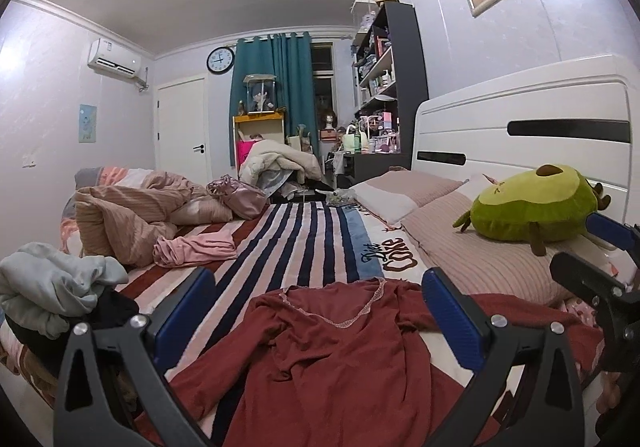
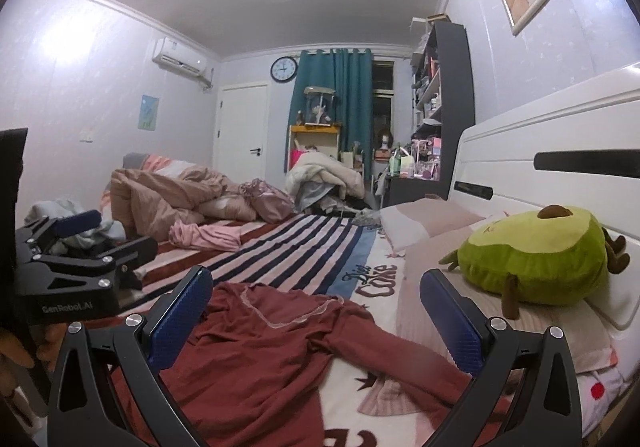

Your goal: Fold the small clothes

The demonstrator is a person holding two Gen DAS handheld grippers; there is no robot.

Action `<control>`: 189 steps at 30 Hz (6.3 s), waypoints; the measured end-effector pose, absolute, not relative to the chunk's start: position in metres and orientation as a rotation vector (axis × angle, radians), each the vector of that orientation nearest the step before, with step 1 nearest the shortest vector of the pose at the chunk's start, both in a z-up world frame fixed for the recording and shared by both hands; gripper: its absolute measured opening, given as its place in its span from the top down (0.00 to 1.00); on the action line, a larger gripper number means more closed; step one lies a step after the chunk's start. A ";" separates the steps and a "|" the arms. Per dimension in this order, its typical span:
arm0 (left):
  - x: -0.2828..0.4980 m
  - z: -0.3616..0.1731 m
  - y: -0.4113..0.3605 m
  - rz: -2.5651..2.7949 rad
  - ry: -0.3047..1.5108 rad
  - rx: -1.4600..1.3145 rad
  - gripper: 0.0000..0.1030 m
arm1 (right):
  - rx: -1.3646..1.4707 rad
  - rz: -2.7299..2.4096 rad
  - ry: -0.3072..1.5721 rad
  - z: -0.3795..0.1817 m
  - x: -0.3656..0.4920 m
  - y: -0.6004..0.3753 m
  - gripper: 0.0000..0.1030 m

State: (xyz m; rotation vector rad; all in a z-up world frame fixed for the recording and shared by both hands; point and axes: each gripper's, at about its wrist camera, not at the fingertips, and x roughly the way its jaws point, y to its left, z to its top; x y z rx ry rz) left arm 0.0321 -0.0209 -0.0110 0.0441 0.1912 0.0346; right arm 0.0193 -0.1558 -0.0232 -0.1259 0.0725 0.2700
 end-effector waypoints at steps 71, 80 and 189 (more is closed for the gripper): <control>0.059 -0.164 0.160 0.146 0.613 -0.179 0.24 | -0.053 0.402 0.344 -0.124 0.076 -0.116 0.00; 0.063 -0.212 0.207 0.148 0.722 -0.238 0.39 | -0.079 0.391 0.388 -0.126 0.082 -0.070 0.00; 0.074 -0.145 0.085 -0.172 0.626 -0.209 0.42 | 0.103 0.504 0.648 -0.181 0.064 -0.139 0.31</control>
